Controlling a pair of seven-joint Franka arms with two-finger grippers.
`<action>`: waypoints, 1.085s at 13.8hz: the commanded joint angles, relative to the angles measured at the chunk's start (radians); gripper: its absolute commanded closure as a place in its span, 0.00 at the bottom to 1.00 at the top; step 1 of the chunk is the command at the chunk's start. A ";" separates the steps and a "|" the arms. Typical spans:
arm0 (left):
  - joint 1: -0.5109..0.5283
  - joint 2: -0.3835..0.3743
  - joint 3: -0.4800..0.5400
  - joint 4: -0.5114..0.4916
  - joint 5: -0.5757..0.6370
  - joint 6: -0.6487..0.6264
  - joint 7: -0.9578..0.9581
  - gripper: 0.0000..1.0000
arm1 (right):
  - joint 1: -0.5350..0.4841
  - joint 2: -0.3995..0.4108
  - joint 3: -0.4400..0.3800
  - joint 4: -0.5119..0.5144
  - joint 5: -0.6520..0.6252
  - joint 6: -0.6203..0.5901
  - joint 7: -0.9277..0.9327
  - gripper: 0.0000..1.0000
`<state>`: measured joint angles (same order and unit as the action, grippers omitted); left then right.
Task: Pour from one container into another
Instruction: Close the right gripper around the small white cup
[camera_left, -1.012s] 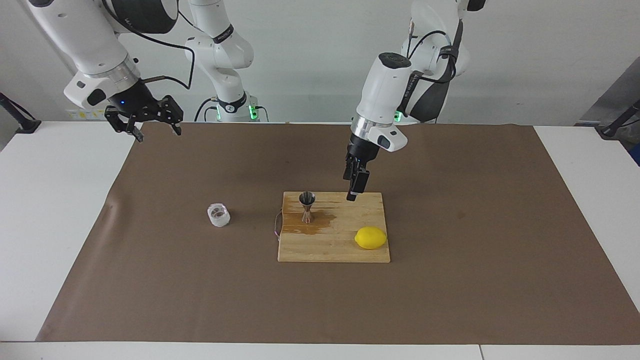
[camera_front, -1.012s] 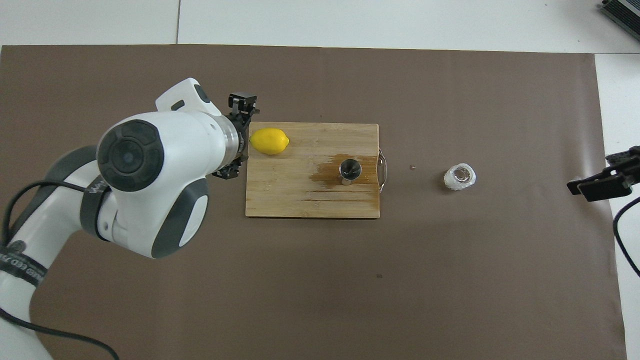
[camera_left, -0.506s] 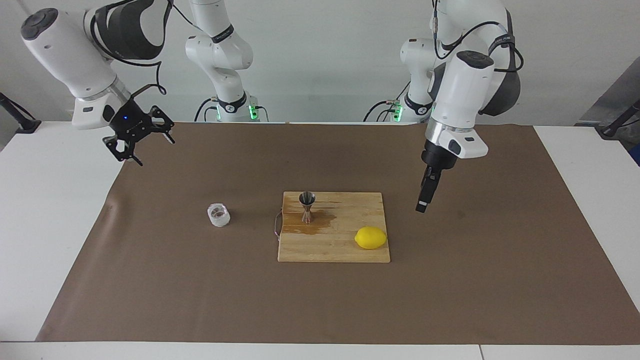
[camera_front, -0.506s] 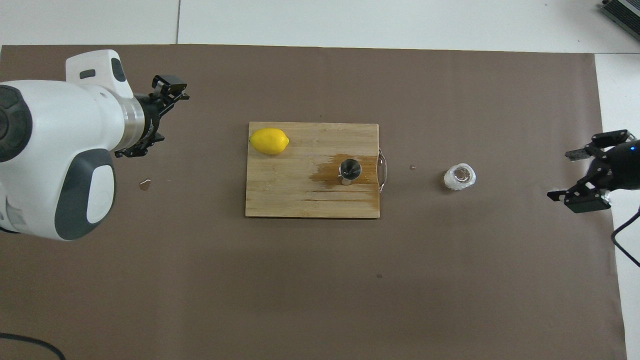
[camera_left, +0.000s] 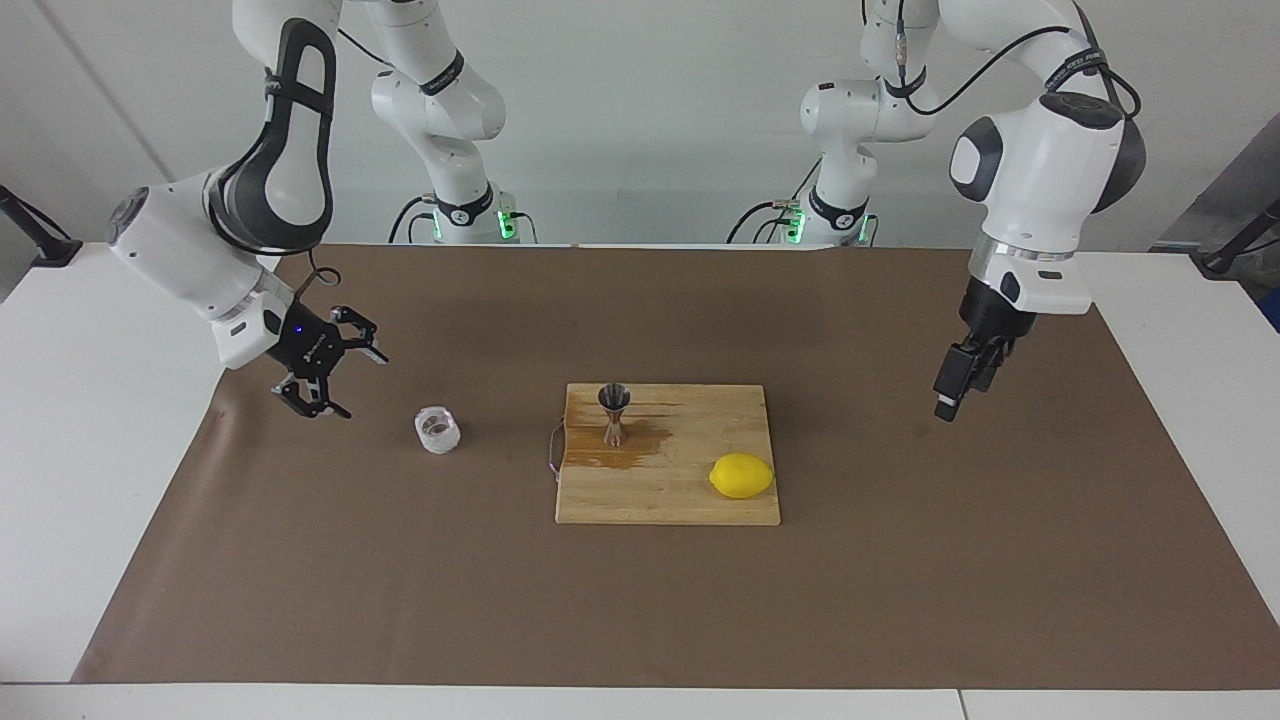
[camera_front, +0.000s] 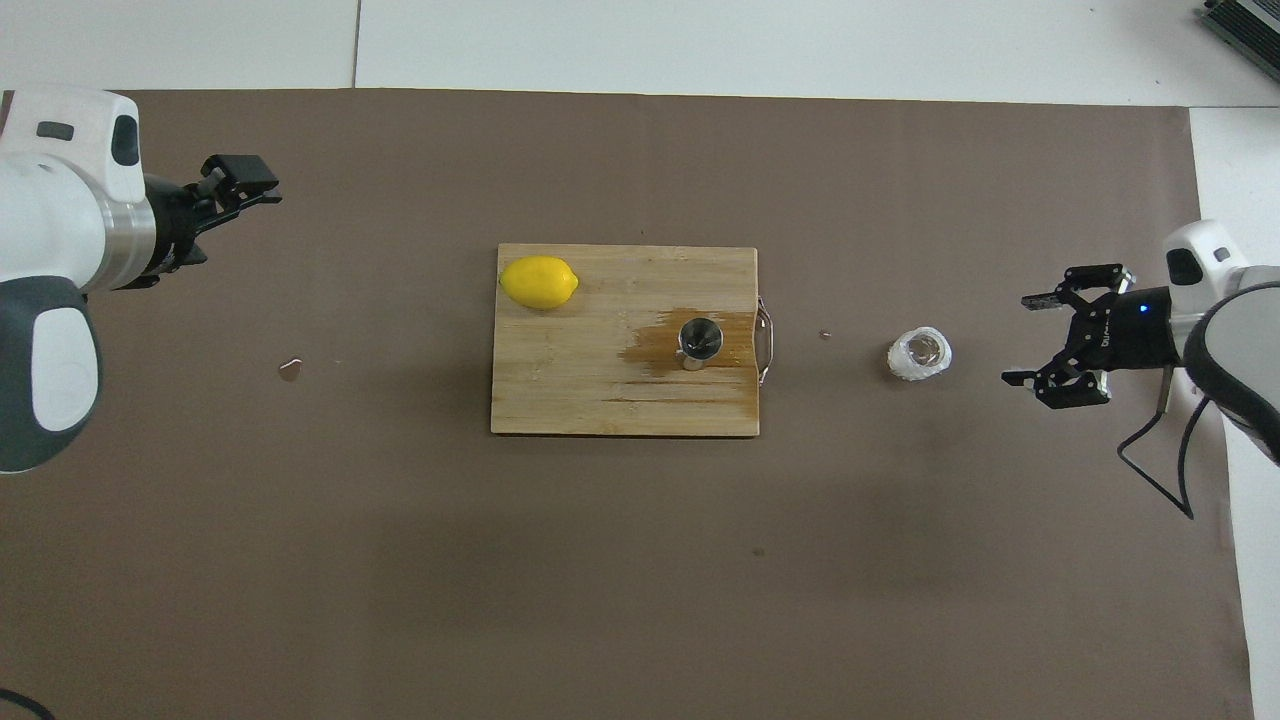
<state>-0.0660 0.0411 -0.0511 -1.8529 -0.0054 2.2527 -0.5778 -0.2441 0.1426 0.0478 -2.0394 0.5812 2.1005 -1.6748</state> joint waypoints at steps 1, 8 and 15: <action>0.026 -0.044 0.000 0.006 0.015 -0.111 0.290 0.00 | 0.020 0.023 0.006 -0.044 0.093 0.076 -0.069 0.00; 0.032 -0.130 0.017 0.112 0.015 -0.439 0.609 0.00 | 0.069 0.103 0.004 -0.102 0.305 0.193 -0.247 0.00; 0.083 -0.184 -0.015 0.179 0.007 -0.624 0.610 0.00 | 0.091 0.178 0.006 -0.100 0.427 0.207 -0.392 0.00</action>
<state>-0.0131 -0.1204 -0.0471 -1.6794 -0.0052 1.6631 0.0167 -0.1555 0.3261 0.0478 -2.1363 0.9795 2.3045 -2.0400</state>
